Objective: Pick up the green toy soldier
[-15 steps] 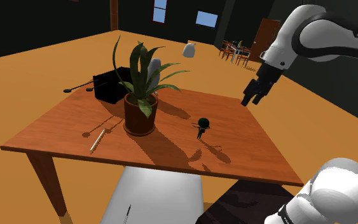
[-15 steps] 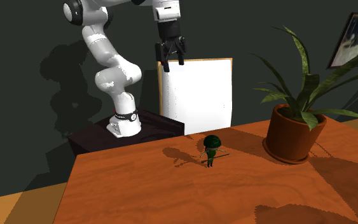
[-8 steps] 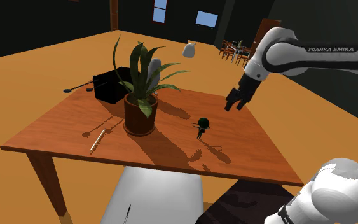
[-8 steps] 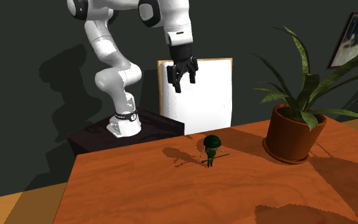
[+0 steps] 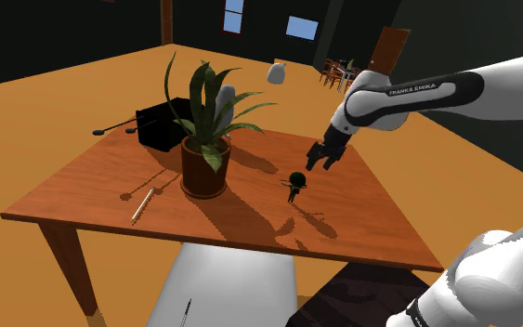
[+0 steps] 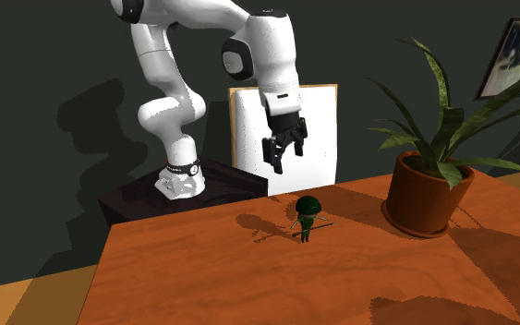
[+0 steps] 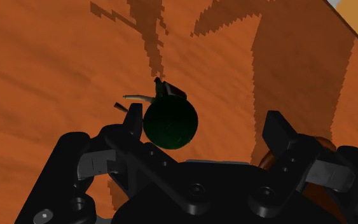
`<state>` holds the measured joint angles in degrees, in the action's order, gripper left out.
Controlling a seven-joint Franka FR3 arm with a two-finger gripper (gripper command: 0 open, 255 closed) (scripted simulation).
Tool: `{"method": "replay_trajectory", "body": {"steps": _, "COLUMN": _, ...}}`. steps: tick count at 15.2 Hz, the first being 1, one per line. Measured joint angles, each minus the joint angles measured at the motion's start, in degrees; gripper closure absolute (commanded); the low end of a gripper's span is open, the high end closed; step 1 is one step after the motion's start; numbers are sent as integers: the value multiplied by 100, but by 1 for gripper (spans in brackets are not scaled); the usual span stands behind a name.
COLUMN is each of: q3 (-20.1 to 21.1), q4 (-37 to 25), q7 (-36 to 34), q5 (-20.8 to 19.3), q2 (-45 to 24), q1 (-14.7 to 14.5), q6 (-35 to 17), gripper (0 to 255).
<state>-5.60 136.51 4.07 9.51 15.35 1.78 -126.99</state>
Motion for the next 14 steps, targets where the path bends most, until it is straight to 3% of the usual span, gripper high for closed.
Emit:
{"method": "replay_trajectory", "body": {"steps": 6, "q3": -125, "q4": -521, "q7": 324, "q5": 451, "q2": -1297, "q1": -31, "q6": -792, "gripper": 0}}
{"method": "replay_trajectory", "body": {"steps": 14, "q3": -119, "q4": -416, "q7": 592, "q5": 734, "q2": -1794, "q1": -36, "q6": -1374, "gripper": 0}}
